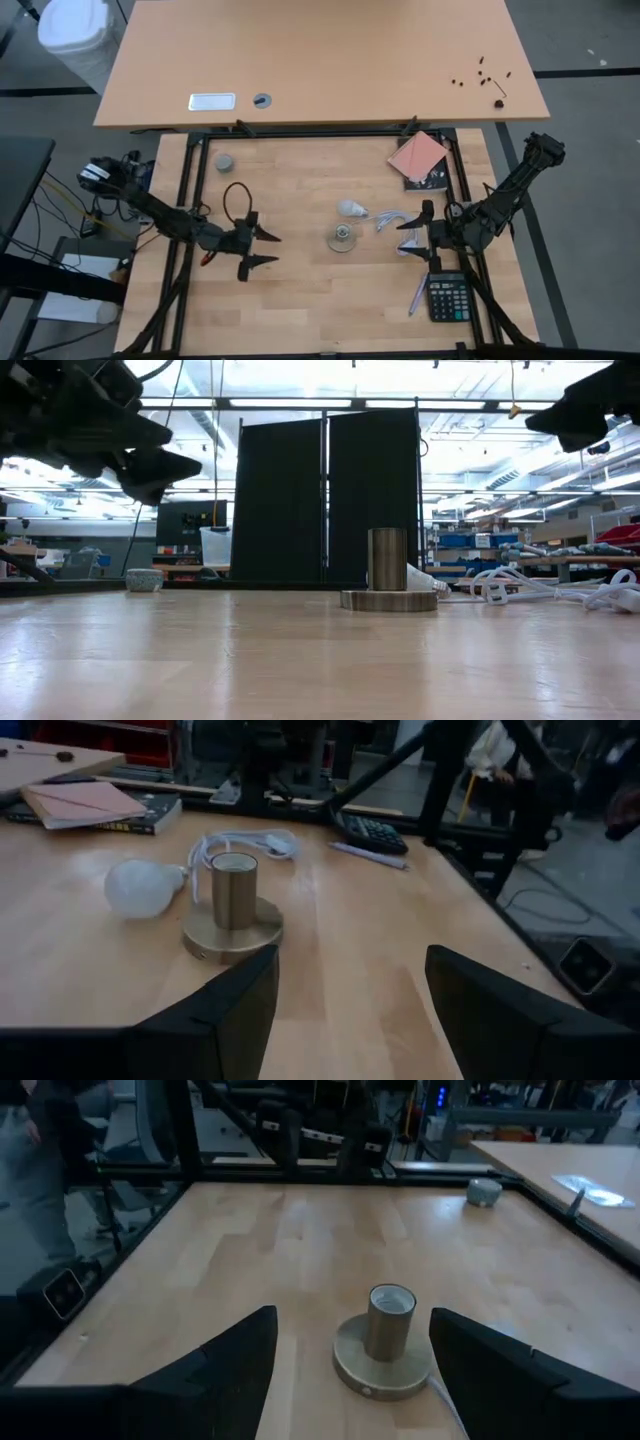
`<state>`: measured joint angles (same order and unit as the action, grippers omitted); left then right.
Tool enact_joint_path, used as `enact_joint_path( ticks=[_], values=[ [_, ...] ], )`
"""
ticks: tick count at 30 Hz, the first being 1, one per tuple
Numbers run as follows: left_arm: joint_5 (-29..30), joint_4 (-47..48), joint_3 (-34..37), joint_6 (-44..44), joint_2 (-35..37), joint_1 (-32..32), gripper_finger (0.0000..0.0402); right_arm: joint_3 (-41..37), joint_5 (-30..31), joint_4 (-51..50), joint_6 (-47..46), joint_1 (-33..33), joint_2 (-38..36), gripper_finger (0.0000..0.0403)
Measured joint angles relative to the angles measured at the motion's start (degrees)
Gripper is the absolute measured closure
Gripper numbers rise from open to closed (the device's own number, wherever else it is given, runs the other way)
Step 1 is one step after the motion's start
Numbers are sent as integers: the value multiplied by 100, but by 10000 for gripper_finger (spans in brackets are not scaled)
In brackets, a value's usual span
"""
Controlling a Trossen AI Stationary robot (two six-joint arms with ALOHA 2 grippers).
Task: Screw lightbulb
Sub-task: Return to Home Position
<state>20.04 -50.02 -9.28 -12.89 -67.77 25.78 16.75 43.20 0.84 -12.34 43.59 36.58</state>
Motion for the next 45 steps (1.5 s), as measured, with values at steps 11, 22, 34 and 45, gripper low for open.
enact_joint_path(
  ticks=[11,22,34,45],
  values=[
    [2,-185,57,-989,0,0,145,0,-86,44,-441,-22,21,130],
    [2,-167,121,-993,71,0,145,4,-90,-27,-443,-22,22,130],
    [-24,1174,872,-996,1002,-28,145,-834,-94,933,-444,-22,8,133],
    [-19,2849,883,-987,2212,-28,144,-1493,-94,986,-444,-22,13,133]
  ],
)
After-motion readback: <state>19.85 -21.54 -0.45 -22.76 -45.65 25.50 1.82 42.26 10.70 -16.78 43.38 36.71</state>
